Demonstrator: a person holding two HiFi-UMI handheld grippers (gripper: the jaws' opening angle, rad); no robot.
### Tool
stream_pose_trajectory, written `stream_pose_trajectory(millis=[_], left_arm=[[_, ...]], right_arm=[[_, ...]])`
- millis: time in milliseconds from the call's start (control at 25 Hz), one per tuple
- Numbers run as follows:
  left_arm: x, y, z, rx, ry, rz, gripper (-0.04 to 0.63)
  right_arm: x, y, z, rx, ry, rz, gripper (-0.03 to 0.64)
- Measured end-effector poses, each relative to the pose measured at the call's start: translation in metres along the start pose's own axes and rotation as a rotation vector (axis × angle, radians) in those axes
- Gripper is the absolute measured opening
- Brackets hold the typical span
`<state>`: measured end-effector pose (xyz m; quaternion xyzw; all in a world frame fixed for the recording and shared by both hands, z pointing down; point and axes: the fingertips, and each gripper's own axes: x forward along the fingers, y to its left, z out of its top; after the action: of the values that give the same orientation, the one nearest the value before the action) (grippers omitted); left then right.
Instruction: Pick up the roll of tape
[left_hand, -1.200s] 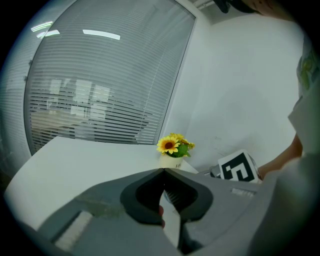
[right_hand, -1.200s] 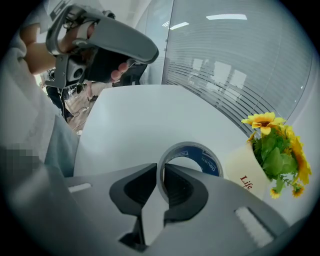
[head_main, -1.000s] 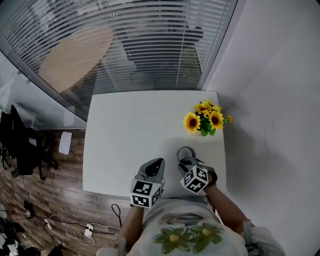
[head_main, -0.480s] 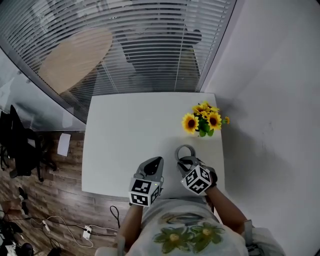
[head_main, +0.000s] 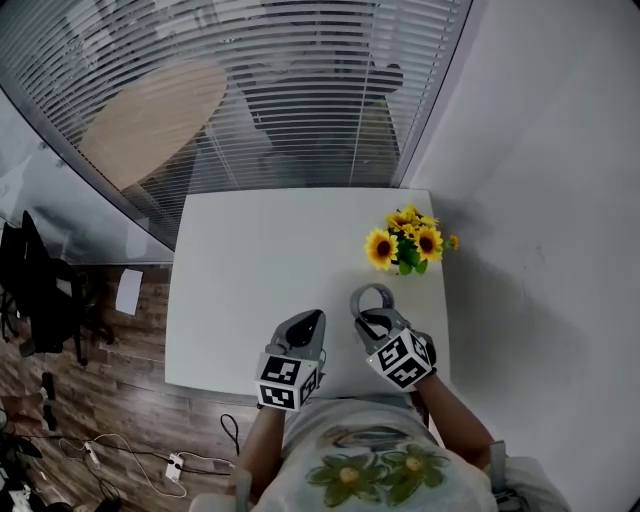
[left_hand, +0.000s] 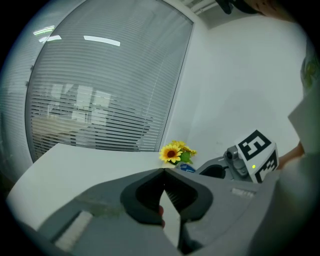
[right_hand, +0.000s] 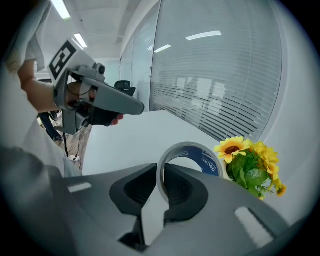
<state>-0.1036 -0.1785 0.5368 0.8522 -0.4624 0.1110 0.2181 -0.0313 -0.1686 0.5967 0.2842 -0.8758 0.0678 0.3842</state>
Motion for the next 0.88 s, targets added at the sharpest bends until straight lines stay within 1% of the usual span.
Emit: stream_pose_trajectory(millis=[400,880], left_arm=[[-0.006,-0.003,0.011,-0.021,-0.035,-0.007,-0.002],[-0.01,-0.007,0.017,-0.026,-0.058,-0.009,-0.002]], right_arm=[[-0.023,-0.002,0.032,0.114,-0.133,0.019,0.051],[-0.052,-0.002,0.06,0.302,-0.307,0.098,0.049]])
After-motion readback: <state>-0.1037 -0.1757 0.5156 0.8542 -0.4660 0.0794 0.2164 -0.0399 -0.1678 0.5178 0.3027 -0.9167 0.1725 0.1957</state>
